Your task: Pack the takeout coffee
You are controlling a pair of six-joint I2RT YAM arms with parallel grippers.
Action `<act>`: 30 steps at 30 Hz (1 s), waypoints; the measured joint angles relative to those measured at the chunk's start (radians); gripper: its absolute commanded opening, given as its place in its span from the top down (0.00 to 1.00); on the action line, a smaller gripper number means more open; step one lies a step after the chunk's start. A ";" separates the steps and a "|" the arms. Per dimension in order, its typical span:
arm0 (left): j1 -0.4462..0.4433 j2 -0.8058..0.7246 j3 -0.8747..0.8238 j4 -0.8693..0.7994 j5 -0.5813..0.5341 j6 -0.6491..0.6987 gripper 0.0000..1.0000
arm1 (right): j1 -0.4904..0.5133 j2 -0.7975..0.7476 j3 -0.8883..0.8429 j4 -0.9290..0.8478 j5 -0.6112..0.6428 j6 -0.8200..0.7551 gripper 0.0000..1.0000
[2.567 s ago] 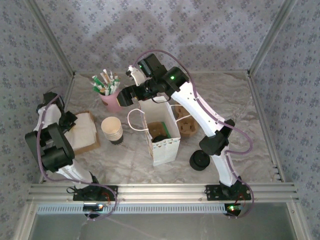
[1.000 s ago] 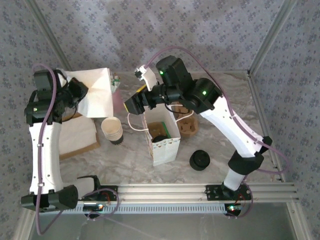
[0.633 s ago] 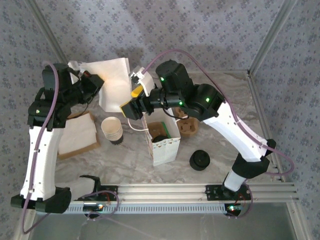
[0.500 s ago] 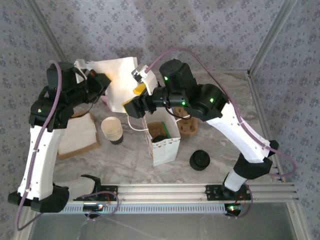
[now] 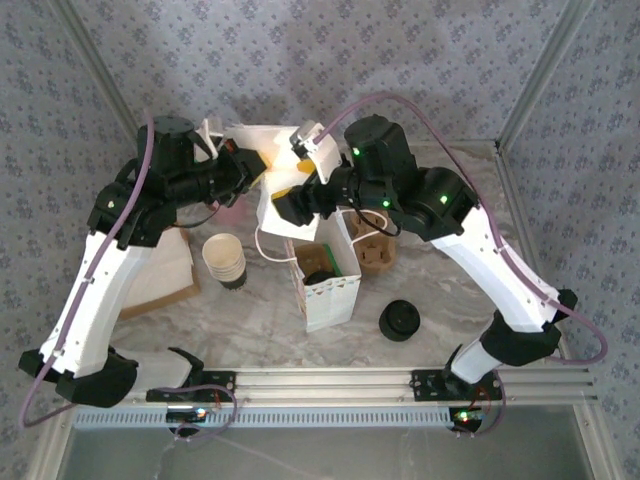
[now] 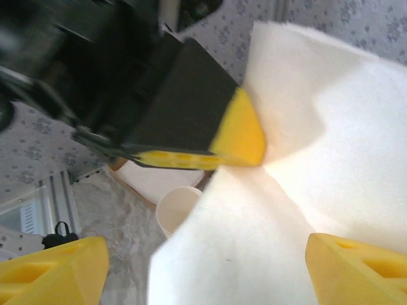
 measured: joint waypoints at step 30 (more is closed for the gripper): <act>-0.099 0.020 -0.152 0.334 0.232 -0.197 1.00 | -0.103 -0.186 -0.411 0.335 -0.149 -0.107 0.54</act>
